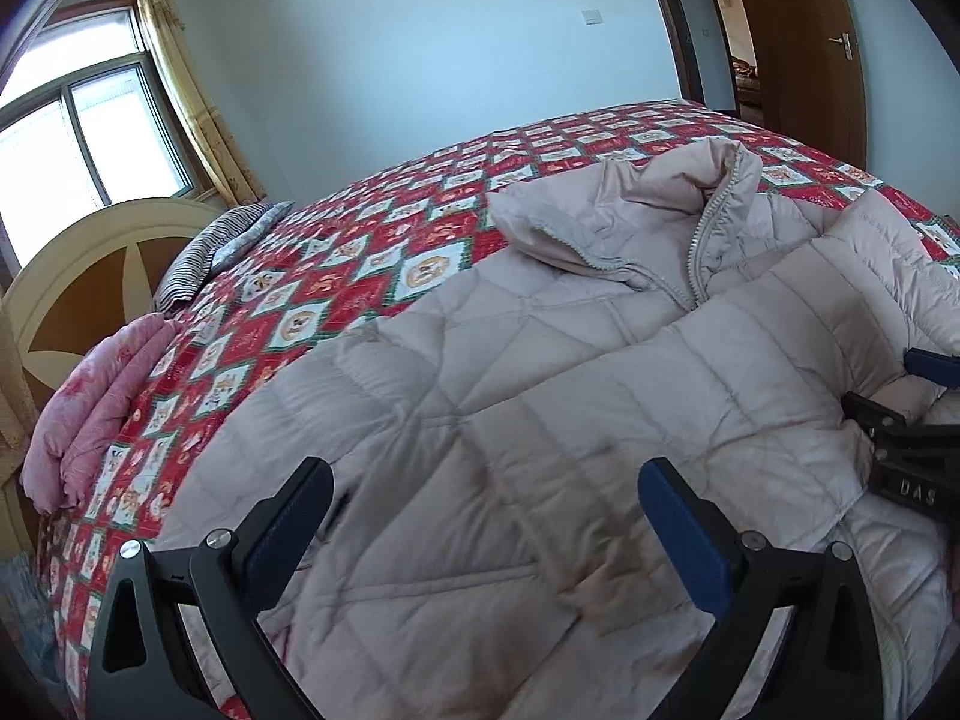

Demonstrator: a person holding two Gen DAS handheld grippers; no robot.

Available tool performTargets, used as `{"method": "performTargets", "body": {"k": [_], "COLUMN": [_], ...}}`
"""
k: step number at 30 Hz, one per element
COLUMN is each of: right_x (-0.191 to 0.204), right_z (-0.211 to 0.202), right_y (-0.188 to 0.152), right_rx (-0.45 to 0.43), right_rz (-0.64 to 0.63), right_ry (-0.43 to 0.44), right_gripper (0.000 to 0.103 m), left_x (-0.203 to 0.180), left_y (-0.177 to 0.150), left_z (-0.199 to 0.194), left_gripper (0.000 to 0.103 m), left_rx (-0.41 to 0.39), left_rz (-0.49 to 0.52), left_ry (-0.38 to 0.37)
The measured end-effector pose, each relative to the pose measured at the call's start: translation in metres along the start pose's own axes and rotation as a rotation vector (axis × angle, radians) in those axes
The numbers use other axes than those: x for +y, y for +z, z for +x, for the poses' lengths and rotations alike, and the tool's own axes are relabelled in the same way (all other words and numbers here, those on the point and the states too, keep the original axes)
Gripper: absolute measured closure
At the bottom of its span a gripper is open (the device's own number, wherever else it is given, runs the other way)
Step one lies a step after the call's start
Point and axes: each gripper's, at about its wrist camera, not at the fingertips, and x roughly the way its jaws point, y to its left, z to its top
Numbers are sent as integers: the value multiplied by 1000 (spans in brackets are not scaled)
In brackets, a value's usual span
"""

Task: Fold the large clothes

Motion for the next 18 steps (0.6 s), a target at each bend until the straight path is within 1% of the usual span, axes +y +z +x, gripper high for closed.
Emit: {"method": "performTargets", "body": {"k": [2,6,8,10,13,15,18], "right_x": [0,1,0,0,1,2,2], "right_z": [-1,-2,-2,-3,-3,-3,-4], "right_y": [-1,0,-1,-1,-1,-1,-1], "right_rx": [-2,-5,-8,-10,-14,-15,-16], "right_rz": [3,1,2,0,-5,-8,-8], "right_ry": [2,-1,0,-1,-9,-12,-14], "right_gripper": [23,23,23,23,23,23,22], "left_x": [26,98,140,183,239,271,299], "left_y": [-14,-58,-85,-115,-158,-183,-209], "left_z": [-9,-24,-28,-35,-46,-51,-48], "left_gripper": [1,1,1,1,1,1,1], "left_rx": [-1,24,57,88,138,175,225], "left_rz": [-11,-77,-120,-163,-246,-315,-404], "left_ry": [25,128,198,291,381,400,405]}}
